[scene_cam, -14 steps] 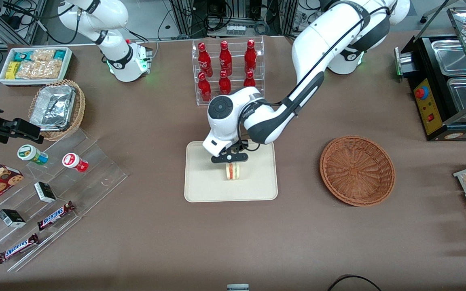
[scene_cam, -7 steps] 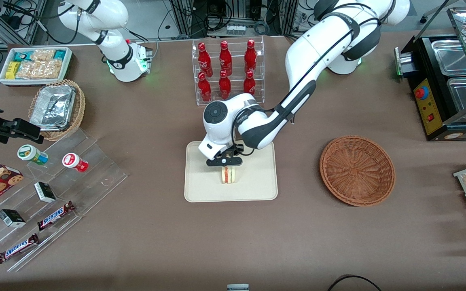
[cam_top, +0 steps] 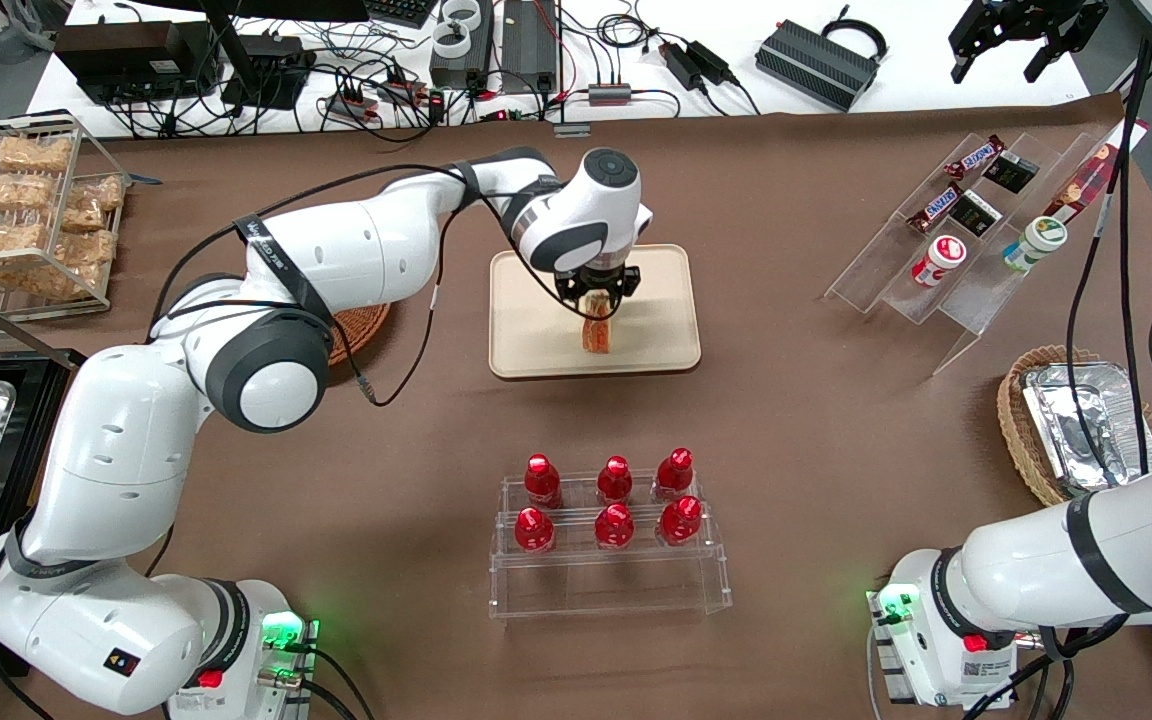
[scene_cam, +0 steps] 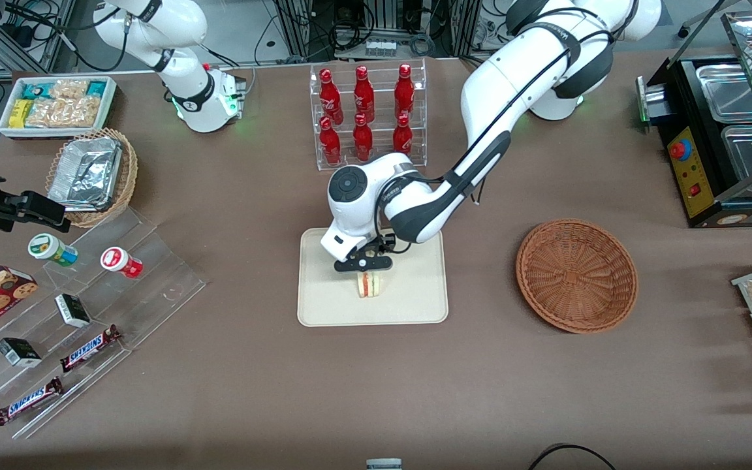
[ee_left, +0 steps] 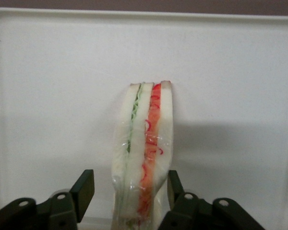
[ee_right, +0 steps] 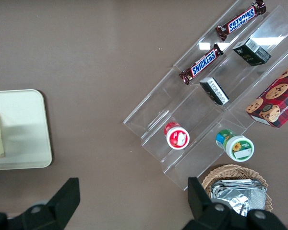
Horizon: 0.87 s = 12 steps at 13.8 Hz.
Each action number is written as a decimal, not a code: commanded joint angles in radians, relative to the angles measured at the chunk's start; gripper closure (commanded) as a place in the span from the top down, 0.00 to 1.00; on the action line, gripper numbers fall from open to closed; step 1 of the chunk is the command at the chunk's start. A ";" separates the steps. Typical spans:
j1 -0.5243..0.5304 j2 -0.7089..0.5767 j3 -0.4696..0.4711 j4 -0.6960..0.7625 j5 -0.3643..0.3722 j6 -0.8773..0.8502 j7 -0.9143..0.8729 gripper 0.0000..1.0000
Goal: Place sandwich from basket to tray
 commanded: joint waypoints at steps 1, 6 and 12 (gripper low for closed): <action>0.036 -0.085 -0.005 -0.002 -0.006 -0.074 -0.028 0.99; 0.131 -0.290 -0.002 -0.017 -0.107 -0.299 -0.060 0.99; 0.316 -0.525 -0.002 -0.125 -0.181 -0.439 0.036 0.99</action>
